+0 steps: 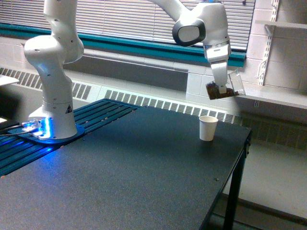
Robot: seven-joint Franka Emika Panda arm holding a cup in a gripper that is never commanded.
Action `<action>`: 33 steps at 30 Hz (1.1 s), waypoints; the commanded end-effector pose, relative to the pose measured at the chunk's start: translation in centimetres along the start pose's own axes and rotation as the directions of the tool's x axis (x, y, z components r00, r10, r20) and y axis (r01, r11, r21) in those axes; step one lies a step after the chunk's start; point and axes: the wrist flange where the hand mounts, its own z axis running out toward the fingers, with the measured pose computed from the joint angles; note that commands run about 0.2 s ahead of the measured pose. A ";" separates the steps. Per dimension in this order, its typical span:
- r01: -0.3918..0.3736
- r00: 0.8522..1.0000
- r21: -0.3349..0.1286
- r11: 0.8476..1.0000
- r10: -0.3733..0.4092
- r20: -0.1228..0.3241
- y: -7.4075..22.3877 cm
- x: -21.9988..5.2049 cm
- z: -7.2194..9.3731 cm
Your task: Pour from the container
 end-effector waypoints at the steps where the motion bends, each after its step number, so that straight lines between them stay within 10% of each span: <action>1: 0.051 0.999 0.007 0.999 -0.051 0.006 -1.5 -1.7 0.4; 16: 0.109 0.993 0.019 0.994 -0.108 -0.052 -2.1 -3.2 1.0; 33: 0.256 0.967 -0.010 0.967 -0.256 -0.007 -1.1 -9.8 3.0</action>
